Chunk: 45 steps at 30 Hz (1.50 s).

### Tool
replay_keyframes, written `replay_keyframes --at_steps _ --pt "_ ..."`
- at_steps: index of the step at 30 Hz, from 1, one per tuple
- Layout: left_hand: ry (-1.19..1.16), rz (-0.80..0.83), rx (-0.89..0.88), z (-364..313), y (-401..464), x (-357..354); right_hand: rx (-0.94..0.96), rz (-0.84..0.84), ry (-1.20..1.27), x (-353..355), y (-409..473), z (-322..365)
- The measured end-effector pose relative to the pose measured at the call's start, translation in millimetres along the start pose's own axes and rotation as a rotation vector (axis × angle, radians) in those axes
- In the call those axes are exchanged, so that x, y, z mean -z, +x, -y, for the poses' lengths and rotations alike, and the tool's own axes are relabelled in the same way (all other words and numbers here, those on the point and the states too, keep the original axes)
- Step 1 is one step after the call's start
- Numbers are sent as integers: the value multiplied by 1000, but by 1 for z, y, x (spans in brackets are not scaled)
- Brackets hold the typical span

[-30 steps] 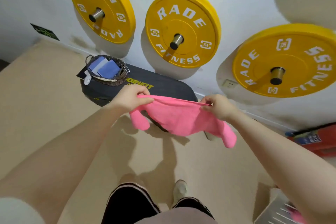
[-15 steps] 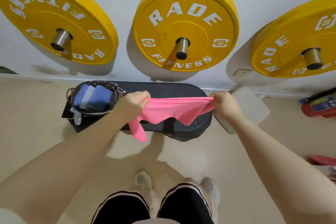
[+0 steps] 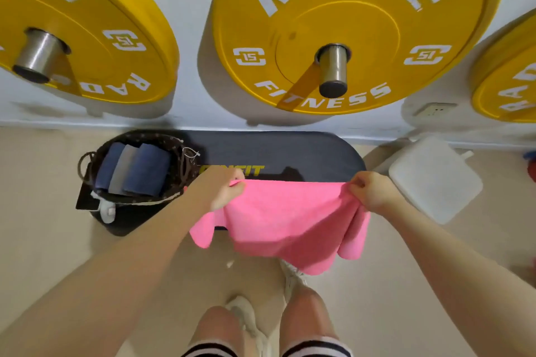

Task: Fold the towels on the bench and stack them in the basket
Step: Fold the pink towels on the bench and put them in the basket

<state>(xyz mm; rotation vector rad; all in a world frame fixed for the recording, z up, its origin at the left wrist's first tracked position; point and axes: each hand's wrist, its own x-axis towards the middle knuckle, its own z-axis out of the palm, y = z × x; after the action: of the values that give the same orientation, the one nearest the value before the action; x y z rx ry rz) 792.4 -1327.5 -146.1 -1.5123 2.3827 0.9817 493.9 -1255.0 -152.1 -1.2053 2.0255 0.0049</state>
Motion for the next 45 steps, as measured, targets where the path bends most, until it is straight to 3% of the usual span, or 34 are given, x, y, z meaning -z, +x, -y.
replay_keyframes --at_steps 5,10,13,17,19,30,34,40,45 --pt "42 -54 61 77 118 -108 -1 -117 -134 -88 137 -36" --pt "170 -190 75 114 204 -160 -2 -319 -132 -133 233 -55" --pt "259 -335 65 127 243 -169 47 -414 -111 -138 266 -57" --pt "299 -644 -96 143 265 -182 37 -541 -154 -141 286 -46" --pt "290 -683 -79 154 261 -192 44 -549 -166 -150 288 -36" --pt "86 -565 340 217 149 -228 932 -74 -276 -270 246 107" --pt "24 -563 479 227 122 -246 1059 -52 -305 -308 262 151" --pt "5 -480 573 225 103 -268 1205 30 -625 -331 264 171" --pt "-106 -537 652 220 107 -274 1236 225 -782 -323 257 175"
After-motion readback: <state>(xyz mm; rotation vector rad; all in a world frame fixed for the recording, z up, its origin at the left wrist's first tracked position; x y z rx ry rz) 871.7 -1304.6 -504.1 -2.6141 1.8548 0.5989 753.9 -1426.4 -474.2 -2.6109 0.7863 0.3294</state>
